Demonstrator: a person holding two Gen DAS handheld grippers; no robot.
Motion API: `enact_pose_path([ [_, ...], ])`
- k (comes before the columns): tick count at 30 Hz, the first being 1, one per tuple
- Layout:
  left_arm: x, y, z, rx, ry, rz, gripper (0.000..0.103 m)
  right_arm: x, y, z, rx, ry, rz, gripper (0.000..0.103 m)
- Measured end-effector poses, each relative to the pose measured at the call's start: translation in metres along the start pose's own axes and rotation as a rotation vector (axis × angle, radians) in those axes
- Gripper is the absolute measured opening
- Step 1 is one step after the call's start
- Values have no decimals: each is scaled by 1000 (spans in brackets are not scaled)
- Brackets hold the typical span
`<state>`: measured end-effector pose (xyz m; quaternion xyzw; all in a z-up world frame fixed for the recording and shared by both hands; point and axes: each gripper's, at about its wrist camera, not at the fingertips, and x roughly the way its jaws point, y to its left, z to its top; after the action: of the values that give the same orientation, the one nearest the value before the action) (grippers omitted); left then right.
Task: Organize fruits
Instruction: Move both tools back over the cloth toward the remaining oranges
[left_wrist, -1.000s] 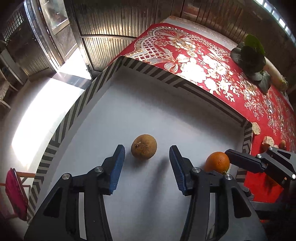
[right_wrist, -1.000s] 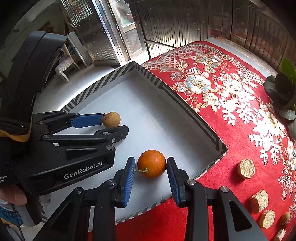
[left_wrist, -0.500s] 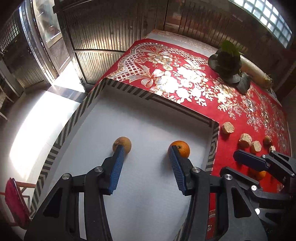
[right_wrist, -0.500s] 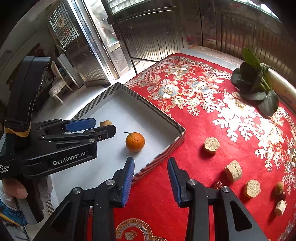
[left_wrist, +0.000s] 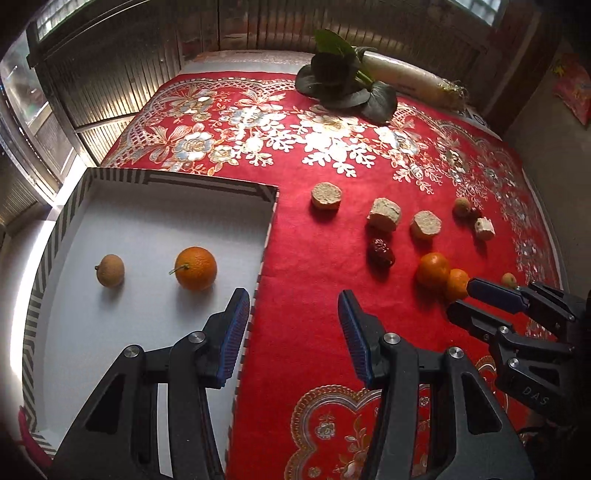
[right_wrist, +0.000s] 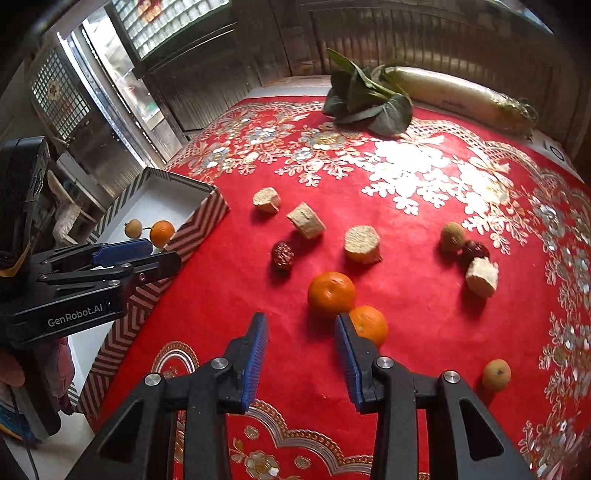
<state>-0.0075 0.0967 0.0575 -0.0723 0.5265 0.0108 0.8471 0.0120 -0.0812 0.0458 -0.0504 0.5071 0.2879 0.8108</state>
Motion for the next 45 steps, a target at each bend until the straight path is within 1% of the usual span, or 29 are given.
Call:
enact_pose_path([
  [3,6,-20,-2,37,22,-42,50,-9,-18,-14,42,-6,-22,36],
  [8,15,-51,-1,89,45,-104,50,-26,-40,-29,92,-19,-57,36],
  [12,22,-71,2,135,52,-136,50,-29,-50,-35,114,-18,-62,37],
  [17,34,-86,8,183,64,-158,50,-27,-56,-40,122,-8,-62,38],
  [19,39,-89,10,200,71,-176,50,-27,-58,-40,127,-6,-61,38],
  [25,55,-97,17,233,88,-183,50,-24,-63,-41,137,-1,-54,39],
  [29,57,-96,23,240,63,-212,50,-21,-64,-40,140,5,-50,39],
  [31,57,-96,25,253,69,-231,50,-19,-64,-39,137,10,-47,39],
  [33,57,-98,24,296,85,-259,50,-16,-64,-38,134,16,-45,39],
  [34,57,-99,22,327,86,-260,50,-16,-64,-37,132,16,-44,39],
  [36,58,-97,21,358,78,-228,50,-15,-64,-36,129,15,-41,39],
  [41,62,-88,26,326,118,-253,50,-8,-60,-29,98,14,-31,39],
  [45,58,-89,24,359,112,-242,50,4,-46,-19,16,13,-20,39],
])
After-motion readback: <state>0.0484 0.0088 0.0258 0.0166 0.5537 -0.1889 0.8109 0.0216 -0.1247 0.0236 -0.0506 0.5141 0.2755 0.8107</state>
